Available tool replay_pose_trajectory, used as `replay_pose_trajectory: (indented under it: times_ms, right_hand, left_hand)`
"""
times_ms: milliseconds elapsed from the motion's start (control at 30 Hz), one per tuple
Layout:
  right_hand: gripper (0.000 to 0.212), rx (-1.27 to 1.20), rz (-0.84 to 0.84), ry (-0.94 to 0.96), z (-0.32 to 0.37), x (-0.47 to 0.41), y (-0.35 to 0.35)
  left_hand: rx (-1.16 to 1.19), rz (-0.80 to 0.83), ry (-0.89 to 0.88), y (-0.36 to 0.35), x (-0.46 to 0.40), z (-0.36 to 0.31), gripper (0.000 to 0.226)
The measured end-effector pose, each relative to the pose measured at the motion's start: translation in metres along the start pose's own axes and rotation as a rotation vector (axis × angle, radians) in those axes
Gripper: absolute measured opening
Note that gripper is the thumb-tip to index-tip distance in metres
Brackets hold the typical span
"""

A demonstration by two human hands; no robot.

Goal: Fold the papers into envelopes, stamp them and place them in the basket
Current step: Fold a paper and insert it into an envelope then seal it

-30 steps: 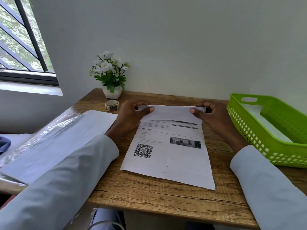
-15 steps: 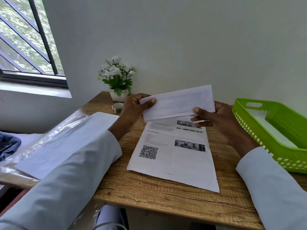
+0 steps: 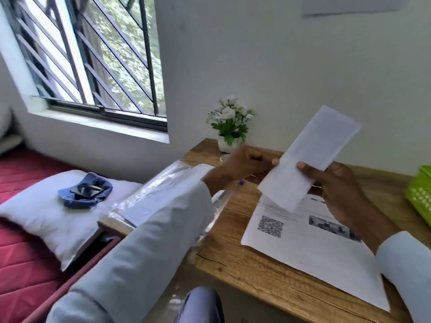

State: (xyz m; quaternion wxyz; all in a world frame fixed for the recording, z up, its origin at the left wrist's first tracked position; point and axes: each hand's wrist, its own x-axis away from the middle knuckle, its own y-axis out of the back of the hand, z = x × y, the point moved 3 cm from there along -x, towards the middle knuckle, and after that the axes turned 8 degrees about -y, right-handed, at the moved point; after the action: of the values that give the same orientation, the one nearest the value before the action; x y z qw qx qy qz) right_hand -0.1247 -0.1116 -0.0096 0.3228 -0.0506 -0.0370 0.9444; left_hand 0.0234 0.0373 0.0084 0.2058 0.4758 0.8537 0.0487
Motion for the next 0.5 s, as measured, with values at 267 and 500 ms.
replay_pose_trajectory:
  times_ms: [267, 500]
  right_hand:
    - [0.079, -0.066, -0.109, -0.036, -0.025, -0.008, 0.004]
    - [0.029, -0.038, -0.165, -0.098, -0.030, -0.008, 0.007]
  left_hand:
    - [-1.055, -0.137, 0.333, 0.110, 0.029, 0.051, 0.080]
    - [-1.042, -0.075, 0.510, 0.108, 0.028, 0.072, 0.108]
